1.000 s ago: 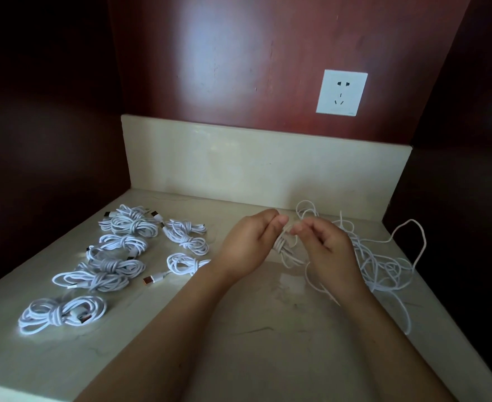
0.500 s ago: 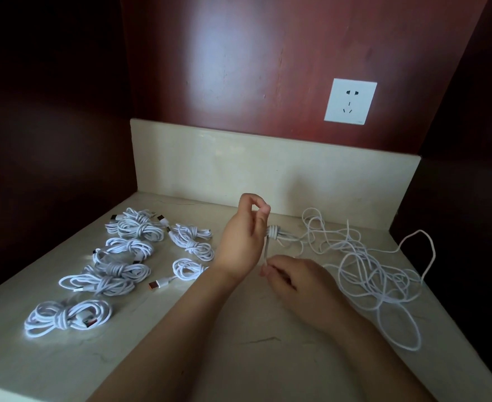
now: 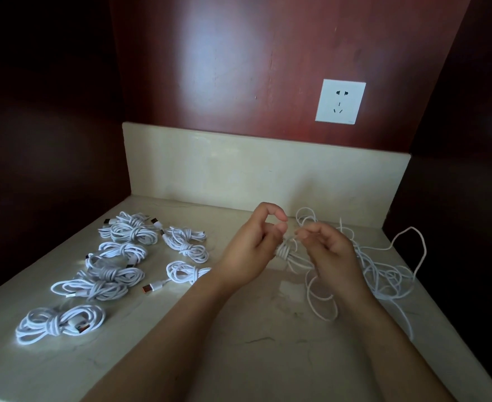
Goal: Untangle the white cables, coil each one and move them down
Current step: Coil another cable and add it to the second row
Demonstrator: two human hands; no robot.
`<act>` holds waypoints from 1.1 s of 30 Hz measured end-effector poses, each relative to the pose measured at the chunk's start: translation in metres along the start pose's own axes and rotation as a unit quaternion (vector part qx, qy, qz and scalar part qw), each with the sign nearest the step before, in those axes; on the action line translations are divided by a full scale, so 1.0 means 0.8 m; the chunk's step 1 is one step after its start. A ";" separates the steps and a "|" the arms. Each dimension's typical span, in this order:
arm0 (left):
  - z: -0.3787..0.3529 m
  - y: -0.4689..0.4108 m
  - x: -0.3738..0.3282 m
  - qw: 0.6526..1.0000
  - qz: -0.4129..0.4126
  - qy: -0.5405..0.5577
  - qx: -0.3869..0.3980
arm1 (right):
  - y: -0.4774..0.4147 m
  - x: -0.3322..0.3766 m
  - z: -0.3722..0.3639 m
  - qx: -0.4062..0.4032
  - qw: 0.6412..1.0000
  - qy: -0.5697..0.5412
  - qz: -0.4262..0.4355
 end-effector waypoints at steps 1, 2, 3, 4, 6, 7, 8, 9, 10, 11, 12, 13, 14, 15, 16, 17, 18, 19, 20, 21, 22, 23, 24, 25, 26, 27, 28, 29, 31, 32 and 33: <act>0.002 0.000 -0.002 0.999 0.005 0.033 -0.020 | -0.001 -0.008 -0.003 0.013 0.999 -0.020 -0.028; 0.004 -0.001 -0.004 0.998 0.008 0.057 -0.038 | -0.001 -0.014 -0.006 0.024 0.998 -0.029 -0.045; 0.006 -0.002 -0.005 0.996 0.013 0.076 -0.052 | 0.000 -0.017 -0.008 0.030 0.998 -0.025 -0.051; 0.006 -0.002 -0.004 0.994 0.021 0.088 -0.061 | 0.001 -0.018 -0.010 0.031 0.998 -0.008 -0.045; 0.008 -0.003 -0.001 0.989 0.042 0.113 -0.082 | 0.006 -0.015 -0.018 0.042 0.998 0.040 -0.017; 0.012 -0.002 0.000 0.987 0.048 0.119 -0.097 | 0.008 -0.013 -0.024 0.051 0.997 0.057 -0.004; 0.018 -0.002 0.001 0.985 0.050 0.117 -0.119 | 0.011 -0.012 -0.029 0.059 0.996 0.062 0.004; 0.025 -0.001 0.003 0.983 0.050 0.106 -0.144 | 0.014 -0.011 -0.034 0.067 0.995 0.068 0.005; 0.033 0.001 0.005 0.980 0.051 0.090 -0.172 | 0.016 -0.013 -0.039 0.077 0.993 0.084 0.006; 0.042 0.003 0.008 0.977 0.052 0.070 -0.197 | 0.018 -0.013 -0.046 0.092 0.989 0.111 0.013; 0.048 0.006 0.012 0.974 0.052 0.043 -0.216 | 0.022 -0.011 -0.054 0.112 0.984 0.135 0.024; 0.054 0.007 0.015 0.972 0.051 0.006 -0.229 | 0.026 -0.008 -0.061 0.128 0.980 0.146 0.036; 0.057 0.009 0.016 0.970 0.047 -0.036 -0.235 | 0.029 -0.004 -0.067 0.136 0.979 0.143 0.049; 0.059 0.010 0.015 0.968 0.040 -0.080 -0.236 | 0.032 0.001 -0.070 0.135 0.980 0.135 0.061; 0.059 0.011 0.014 0.965 0.030 -0.119 -0.231 | 0.033 0.008 -0.071 0.128 0.982 0.121 0.072; 0.058 0.011 0.013 0.963 0.022 -0.149 -0.223 | 0.033 0.013 -0.069 0.114 0.986 0.098 0.073; 0.056 0.010 0.012 0.963 0.022 -0.169 -0.210 | 0.032 0.017 -0.064 0.096 0.991 0.068 0.068; 0.052 0.009 0.014 0.965 0.030 -0.175 -0.191 | 0.029 0.018 -0.058 0.074 0.995 0.037 0.058; 0.046 0.007 0.017 0.970 0.042 -0.174 -0.167 | 0.026 0.018 -0.051 0.052 0.998 0.007 0.046; 0.037 0.005 0.022 0.974 0.054 -0.171 -0.140 | 0.024 0.016 -0.043 0.032 0.999 -0.021 0.035; 0.026 0.003 0.025 0.978 0.065 -0.166 -0.110 | 0.022 0.014 -0.037 0.016 0.999 -0.046 0.026; 0.016 0.003 0.027 0.982 0.074 -0.155 -0.084 | 0.021 0.012 -0.032 0.003 0.998 -0.064 0.017; 0.006 0.003 0.028 0.986 0.082 -0.132 -0.062 | 0.020 0.010 -0.029 -0.003 0.997 -0.076 0.012; -0.002 0.003 0.028 0.990 0.087 -0.104 -0.046 | 0.019 0.009 -0.027 -0.008 0.997 -0.082 0.008; -0.008 0.002 0.027 0.993 0.089 -0.074 -0.031 | 0.018 0.008 -0.024 -0.011 0.996 -0.088 0.006; -0.013 0.002 0.026 0.995 0.093 -0.040 -0.018 | 0.018 0.007 -0.022 -0.015 0.995 -0.094 0.003; -0.017 0.001 0.024 0.995 0.099 -0.003 -0.009 | 0.017 0.006 -0.020 -0.021 0.995 -0.099 0.000; -0.020 0.001 0.024 0.993 0.110 0.038 -0.004 | 0.017 0.006 -0.017 -0.027 0.994 -0.102 0.000; -0.024 0.001 0.027 0.980 0.149 0.134 -0.006 | 0.015 0.011 -0.014 -0.036 0.995 -0.094 0.010; -0.026 0.002 0.027 0.971 0.164 0.177 -0.005 | 0.014 0.013 -0.011 -0.041 0.995 -0.085 0.016; -0.028 0.002 0.027 0.965 0.170 0.201 -0.004 | 0.013 0.014 -0.007 -0.046 0.996 -0.078 0.020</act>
Point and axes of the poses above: each hand's wrist, its own y-axis away from the middle knuckle, its own z-axis out of the back of the hand, x = y × z, the point moved 10 cm from there along -y, towards the middle knuckle, and after that the axes turned 3 degrees about -x, right-handed, at the moved point
